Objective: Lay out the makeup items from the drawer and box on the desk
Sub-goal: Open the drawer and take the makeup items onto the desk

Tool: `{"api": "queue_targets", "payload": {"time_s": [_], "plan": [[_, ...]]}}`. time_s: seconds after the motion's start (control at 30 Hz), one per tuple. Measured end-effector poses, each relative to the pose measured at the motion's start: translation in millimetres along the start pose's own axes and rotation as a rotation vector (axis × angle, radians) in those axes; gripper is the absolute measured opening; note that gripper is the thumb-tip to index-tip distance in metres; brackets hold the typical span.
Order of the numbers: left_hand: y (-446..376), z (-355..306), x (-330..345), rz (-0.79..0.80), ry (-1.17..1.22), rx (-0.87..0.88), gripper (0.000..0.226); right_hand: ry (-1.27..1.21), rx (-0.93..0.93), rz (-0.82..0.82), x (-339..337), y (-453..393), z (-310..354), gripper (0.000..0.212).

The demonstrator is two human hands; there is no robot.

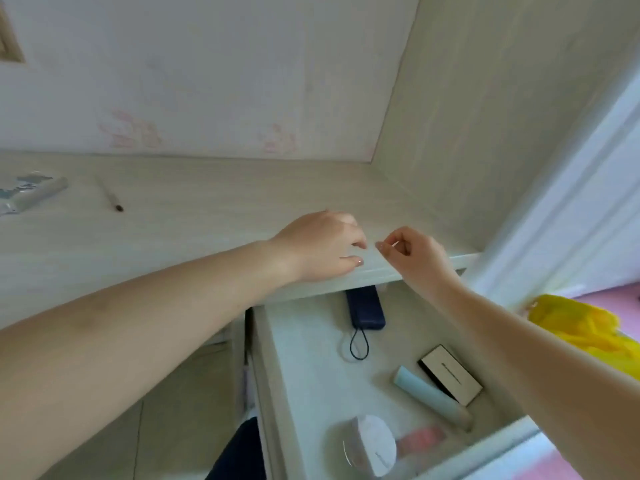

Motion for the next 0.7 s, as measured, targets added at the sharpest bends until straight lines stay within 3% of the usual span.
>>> {"api": "queue_targets", "payload": {"time_s": [0.13,0.23,0.33,0.4,0.53,0.7], "plan": [[-16,-45,60,0.217,0.035,0.106,0.036,0.091,0.107,-0.013,-16,34,-73,0.012],[-22,-66,106,0.352,0.041,0.151,0.039,0.262,0.180,0.172,-16,45,-118,0.004],[-24,-83,154,0.481,0.042,0.150,0.043,0.565,0.218,0.462,-8,56,-152,0.030],[-26,-88,183,0.553,0.023,0.133,0.046,0.675,0.226,0.572,2,60,-168,0.044],[-28,-84,226,0.668,0.004,0.116,0.051,0.673,0.310,0.672,23,59,-194,0.063],[-34,-75,249,0.688,0.023,0.125,0.055,0.677,0.359,0.728,39,59,-212,0.061]]}}
Point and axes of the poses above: each hand's wrist, its own y-axis away from the middle knuckle, its own x-axis out of the palm, z = x × y, the point moved 2 cm from there along -y, towards the middle knuckle, and after that the axes turned 11 degrees about y, right-handed, at the moved point
